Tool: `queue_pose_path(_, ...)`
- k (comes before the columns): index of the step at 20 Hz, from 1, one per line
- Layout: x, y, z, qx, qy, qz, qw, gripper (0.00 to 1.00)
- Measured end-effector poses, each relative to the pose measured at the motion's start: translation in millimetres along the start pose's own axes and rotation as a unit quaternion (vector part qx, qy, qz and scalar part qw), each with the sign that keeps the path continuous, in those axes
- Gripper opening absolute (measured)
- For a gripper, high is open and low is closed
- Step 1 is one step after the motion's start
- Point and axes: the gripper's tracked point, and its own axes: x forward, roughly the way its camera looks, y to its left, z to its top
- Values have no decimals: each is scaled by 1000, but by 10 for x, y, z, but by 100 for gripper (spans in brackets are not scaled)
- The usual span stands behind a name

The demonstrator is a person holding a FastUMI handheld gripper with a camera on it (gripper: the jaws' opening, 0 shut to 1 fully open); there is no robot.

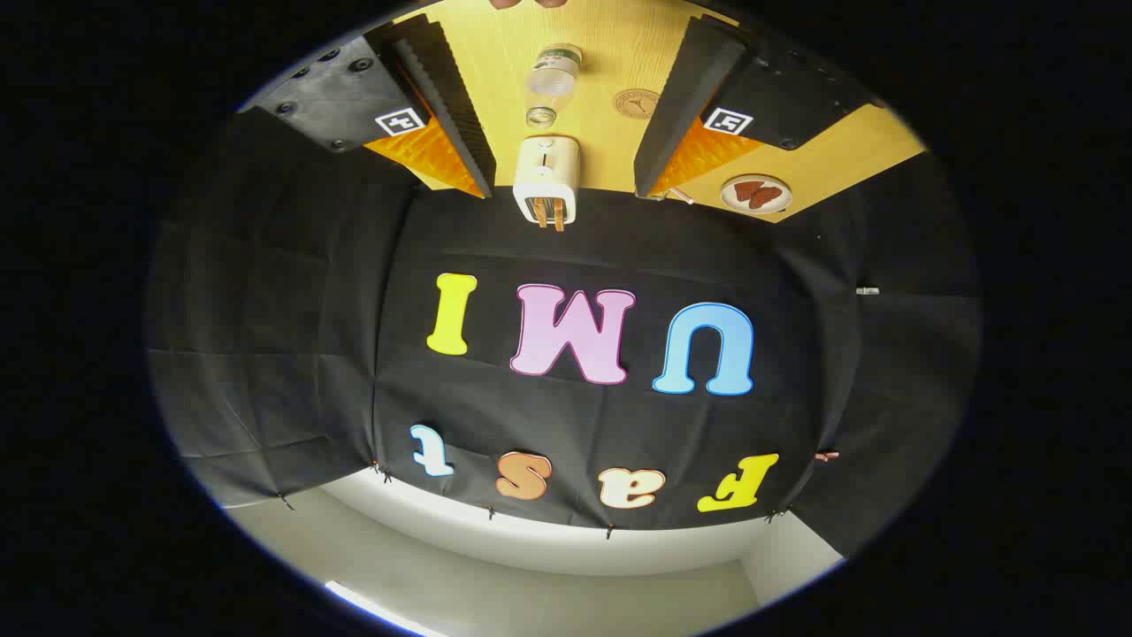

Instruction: Take the bottle from table, then pour the juice into the cup, finally place the bottle on the coaster

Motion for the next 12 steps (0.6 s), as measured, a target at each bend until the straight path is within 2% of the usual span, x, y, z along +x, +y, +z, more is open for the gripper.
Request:
queue_pose_path(5, 25, 72, -86, 17, 12, 8, 1000, 98)
queue_pose_path(12, 60, 111, -345, 10, 43, 32, 999, 98)
